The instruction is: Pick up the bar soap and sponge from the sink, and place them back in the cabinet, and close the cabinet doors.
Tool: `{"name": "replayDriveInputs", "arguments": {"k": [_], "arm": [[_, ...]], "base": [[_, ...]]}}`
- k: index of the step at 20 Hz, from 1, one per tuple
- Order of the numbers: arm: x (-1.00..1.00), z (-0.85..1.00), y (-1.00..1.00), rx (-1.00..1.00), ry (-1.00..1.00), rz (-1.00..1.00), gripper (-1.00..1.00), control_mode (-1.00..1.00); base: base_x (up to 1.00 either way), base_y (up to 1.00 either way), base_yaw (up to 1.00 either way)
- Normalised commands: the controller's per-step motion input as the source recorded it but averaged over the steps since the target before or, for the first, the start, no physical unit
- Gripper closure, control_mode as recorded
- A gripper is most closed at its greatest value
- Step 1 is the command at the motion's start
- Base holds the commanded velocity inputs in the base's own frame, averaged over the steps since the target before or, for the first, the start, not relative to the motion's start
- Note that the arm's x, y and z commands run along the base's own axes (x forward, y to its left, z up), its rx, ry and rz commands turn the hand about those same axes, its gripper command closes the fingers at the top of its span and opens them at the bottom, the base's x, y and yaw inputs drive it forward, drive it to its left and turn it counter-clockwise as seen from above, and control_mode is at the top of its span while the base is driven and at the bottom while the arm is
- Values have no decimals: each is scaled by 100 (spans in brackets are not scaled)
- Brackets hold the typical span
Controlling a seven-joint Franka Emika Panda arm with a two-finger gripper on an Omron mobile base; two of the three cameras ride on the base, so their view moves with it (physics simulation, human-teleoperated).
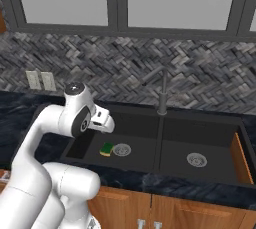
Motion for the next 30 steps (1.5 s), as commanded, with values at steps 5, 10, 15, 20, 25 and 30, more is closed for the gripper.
{"name": "replayDriveInputs", "arguments": {"k": [5,10,15,20,25,30], "arm": [[31,-39,1,0,0,0,-100,-100],[33,-39,1,0,0,0,-100,-100],[35,-39,3,0,0,0,-100,-100],[34,-39,3,0,0,0,-100,-100],[33,-40,5,0,0,0,-100,-100],[31,-39,6,0,0,0,-100,-100]], "base": [[0,0,0],[0,0,0],[0,0,0],[0,0,0],[0,0,0],[0,0,0]]}}
